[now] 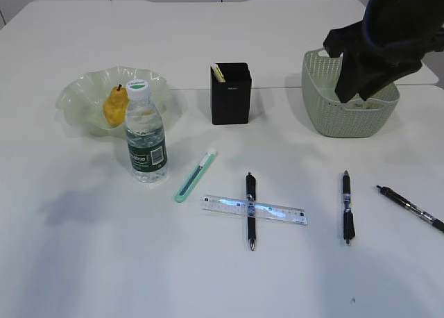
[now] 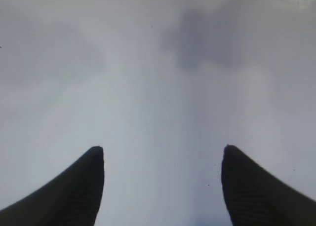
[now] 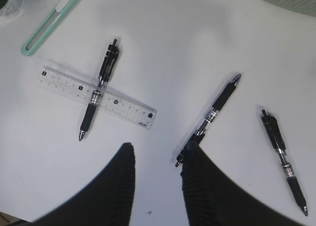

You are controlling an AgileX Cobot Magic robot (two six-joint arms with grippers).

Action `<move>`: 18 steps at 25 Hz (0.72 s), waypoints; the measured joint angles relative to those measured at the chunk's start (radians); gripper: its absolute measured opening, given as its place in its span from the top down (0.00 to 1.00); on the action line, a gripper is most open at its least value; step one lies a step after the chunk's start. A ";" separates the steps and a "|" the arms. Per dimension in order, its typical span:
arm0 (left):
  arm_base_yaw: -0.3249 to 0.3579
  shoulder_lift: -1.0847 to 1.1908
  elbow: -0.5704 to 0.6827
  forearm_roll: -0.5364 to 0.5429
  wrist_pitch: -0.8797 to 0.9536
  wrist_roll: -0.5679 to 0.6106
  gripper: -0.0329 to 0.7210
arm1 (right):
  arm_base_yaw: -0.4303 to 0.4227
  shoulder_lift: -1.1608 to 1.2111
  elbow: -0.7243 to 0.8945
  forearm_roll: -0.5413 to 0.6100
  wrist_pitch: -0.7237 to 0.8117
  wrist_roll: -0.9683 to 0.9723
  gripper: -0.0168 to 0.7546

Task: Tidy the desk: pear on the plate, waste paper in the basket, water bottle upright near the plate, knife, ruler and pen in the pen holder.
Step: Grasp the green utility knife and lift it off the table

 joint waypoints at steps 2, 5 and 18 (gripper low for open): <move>0.000 0.000 0.000 0.000 0.000 0.000 0.27 | 0.000 0.000 0.000 0.002 0.000 0.021 0.66; 0.000 0.000 0.000 0.000 0.000 0.000 0.27 | 0.000 0.000 0.000 0.025 0.000 0.068 0.66; 0.000 0.000 0.000 0.000 -0.003 0.000 0.27 | 0.063 0.000 0.000 0.070 -0.064 0.396 0.66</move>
